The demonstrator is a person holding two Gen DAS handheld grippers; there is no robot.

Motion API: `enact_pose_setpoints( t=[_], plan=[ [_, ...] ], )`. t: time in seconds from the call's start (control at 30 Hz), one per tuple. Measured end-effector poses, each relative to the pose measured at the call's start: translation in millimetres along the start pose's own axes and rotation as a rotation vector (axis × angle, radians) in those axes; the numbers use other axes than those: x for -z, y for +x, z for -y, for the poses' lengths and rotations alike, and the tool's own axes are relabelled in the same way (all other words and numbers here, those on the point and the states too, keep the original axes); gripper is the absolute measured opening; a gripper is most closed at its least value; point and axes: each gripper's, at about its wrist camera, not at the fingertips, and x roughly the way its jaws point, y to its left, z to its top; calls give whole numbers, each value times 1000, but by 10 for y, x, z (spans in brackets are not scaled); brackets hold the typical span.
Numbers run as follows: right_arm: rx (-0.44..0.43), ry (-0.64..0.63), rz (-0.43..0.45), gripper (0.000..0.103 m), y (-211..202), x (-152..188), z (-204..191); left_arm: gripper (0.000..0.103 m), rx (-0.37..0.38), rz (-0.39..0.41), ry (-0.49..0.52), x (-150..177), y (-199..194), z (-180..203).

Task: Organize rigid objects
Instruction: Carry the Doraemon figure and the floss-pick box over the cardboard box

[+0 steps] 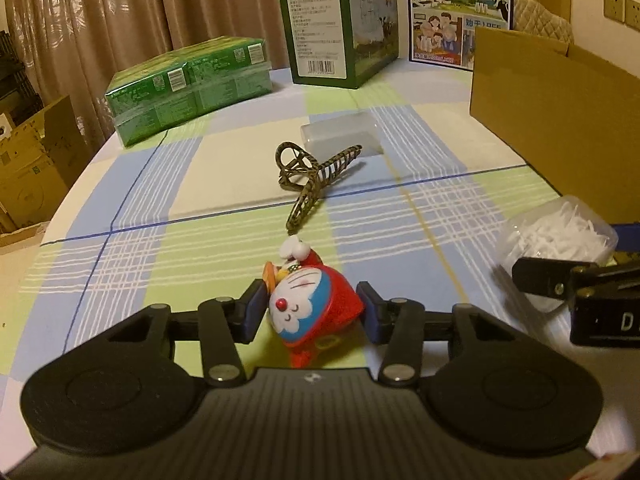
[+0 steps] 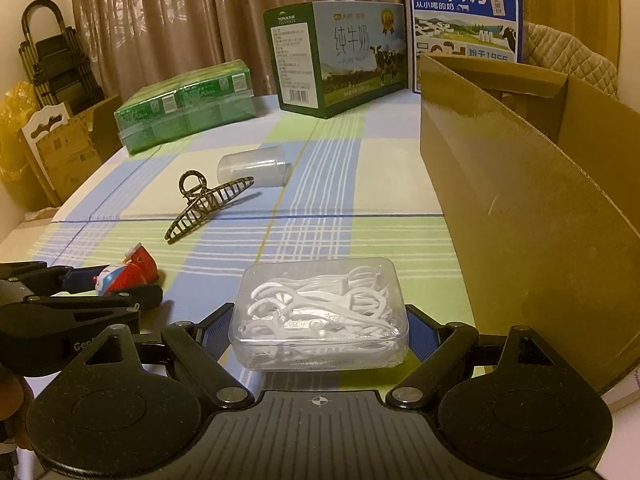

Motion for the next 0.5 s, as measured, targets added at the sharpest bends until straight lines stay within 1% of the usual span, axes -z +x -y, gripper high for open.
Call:
enact_pose_setpoints(
  t=[0.13, 0.37, 0.5],
  plan=[
    [-2, -10, 2, 84, -20, -18, -13, 41, 9, -4, -19, -13, -41, -33],
    [-7, -33, 20, 84, -116, -77, -67, 40, 28, 5, -36, -11, -146, -55],
    [-6, -45, 39, 84, -212, -144, -82, 40, 48, 24, -42, -23, -268, -18]
  ],
)
